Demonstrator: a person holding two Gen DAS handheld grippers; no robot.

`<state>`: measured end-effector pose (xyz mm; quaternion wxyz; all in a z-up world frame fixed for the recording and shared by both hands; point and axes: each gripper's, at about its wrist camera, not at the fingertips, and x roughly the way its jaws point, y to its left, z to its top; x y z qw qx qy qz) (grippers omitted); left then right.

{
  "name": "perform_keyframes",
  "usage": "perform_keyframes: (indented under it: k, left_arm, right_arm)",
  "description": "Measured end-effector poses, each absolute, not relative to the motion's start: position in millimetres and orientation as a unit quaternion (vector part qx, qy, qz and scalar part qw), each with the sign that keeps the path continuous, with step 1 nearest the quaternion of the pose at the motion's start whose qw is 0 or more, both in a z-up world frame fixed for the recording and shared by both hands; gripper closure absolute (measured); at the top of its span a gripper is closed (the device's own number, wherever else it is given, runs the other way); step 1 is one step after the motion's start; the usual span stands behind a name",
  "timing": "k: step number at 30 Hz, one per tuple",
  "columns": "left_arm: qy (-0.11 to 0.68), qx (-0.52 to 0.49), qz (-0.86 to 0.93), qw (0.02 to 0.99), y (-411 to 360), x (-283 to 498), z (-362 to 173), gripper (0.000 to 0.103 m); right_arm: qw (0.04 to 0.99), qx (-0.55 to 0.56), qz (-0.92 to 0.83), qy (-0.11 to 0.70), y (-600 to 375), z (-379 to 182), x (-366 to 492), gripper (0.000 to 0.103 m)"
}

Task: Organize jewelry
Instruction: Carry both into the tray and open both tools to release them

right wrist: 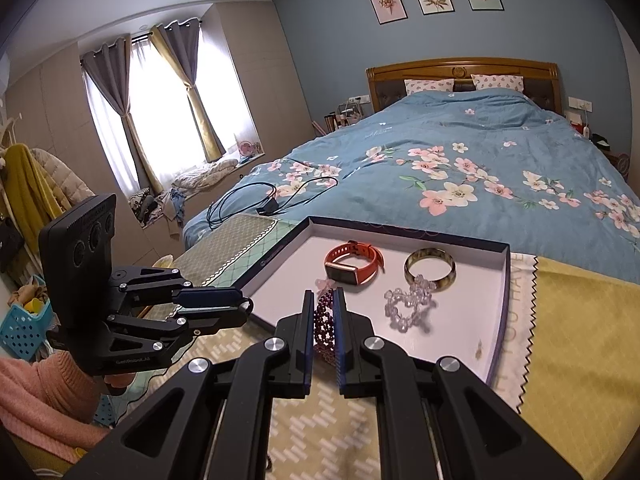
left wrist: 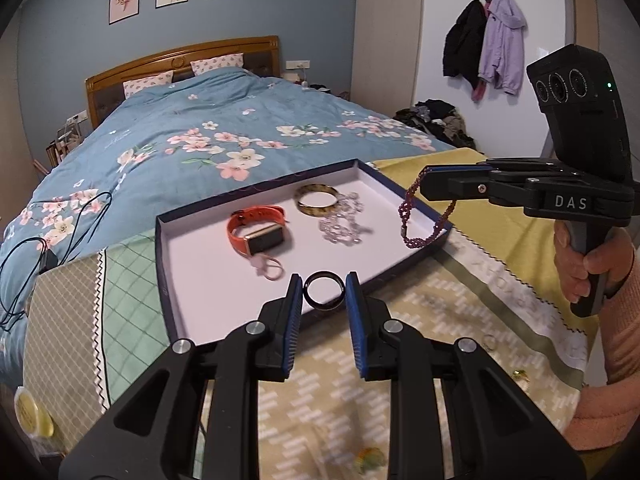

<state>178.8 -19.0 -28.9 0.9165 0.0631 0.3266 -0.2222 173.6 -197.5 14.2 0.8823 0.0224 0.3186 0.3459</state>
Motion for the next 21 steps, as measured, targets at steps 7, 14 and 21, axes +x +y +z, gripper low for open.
perform_keyframes:
  k: [7,14,21]
  left_arm:
    - [0.336,0.066,-0.204,0.917,-15.5,202.7,-35.2,0.081]
    - [0.350,0.067,-0.197,0.913,-17.3,222.1,-45.4,0.081]
    - [0.368,0.064,-0.190,0.908,-17.8,237.5,-57.4,0.081]
  right_arm:
    - [0.877,0.037,0.344,0.333,-193.7,7.0,197.6,0.096]
    - [0.867,0.047,0.345,0.357,-186.0,-5.8,218.0,0.096]
    - [0.855,0.060,0.349,0.379,-181.2,-19.7,236.4,0.095]
